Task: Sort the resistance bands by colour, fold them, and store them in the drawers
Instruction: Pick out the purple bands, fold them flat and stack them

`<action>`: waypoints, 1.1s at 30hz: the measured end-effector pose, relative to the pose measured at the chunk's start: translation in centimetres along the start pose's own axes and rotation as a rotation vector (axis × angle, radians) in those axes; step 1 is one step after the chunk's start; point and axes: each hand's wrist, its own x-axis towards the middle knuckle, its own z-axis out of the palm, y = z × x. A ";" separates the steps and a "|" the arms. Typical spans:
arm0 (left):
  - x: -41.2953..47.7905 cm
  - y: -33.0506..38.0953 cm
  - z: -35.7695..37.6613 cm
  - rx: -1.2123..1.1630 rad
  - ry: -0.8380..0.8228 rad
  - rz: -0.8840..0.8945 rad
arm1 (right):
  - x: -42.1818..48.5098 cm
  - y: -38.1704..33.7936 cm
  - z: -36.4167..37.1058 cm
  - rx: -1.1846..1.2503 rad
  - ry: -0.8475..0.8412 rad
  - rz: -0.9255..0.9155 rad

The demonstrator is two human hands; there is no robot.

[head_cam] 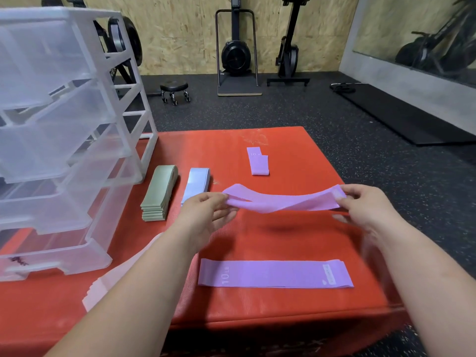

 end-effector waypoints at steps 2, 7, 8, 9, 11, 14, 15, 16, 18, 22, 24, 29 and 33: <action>-0.2 0.5 0.2 -0.122 0.015 -0.067 | -0.2 0.1 0.0 -0.037 -0.044 -0.002; -0.2 1.0 0.2 -0.212 0.074 -0.143 | -0.6 0.3 -0.7 -0.070 -0.112 -0.052; -0.2 1.0 0.1 -0.201 0.076 -0.141 | -0.6 0.3 -0.9 -0.068 -0.131 -0.054; -0.2 1.0 0.1 -0.190 0.073 -0.143 | -0.6 0.3 -1.0 -0.066 -0.151 -0.052; -0.3 0.9 0.1 -0.181 0.043 -0.158 | -0.7 0.3 -1.0 -0.080 -0.181 -0.044; -0.5 0.8 0.4 -0.183 -0.006 -0.178 | -0.9 0.4 -0.5 -0.104 -0.201 -0.005; -0.6 0.8 0.5 -0.175 -0.013 -0.179 | -1.0 0.4 -0.2 -0.109 -0.194 0.014; -0.7 0.8 0.6 -0.159 -0.017 -0.177 | -1.1 0.4 0.2 -0.113 -0.185 0.031; -0.8 0.8 0.7 -0.107 -0.024 -0.171 | -1.0 0.6 0.9 -0.106 -0.166 0.063; -0.9 0.9 0.7 -0.021 -0.049 -0.156 | -1.0 1.4 2.0 -0.355 -0.218 0.013; -1.0 1.0 0.8 -0.004 -0.079 -0.140 | -1.1 1.6 2.4 -0.635 -0.229 -0.141; -1.2 1.1 0.8 0.008 -0.109 -0.087 | -2.6 1.6 4.6 -0.861 -0.313 -0.299; -1.3 1.4 0.7 0.003 -0.129 -0.080 | -2.9 2.3 5.5 -1.003 -0.247 -0.326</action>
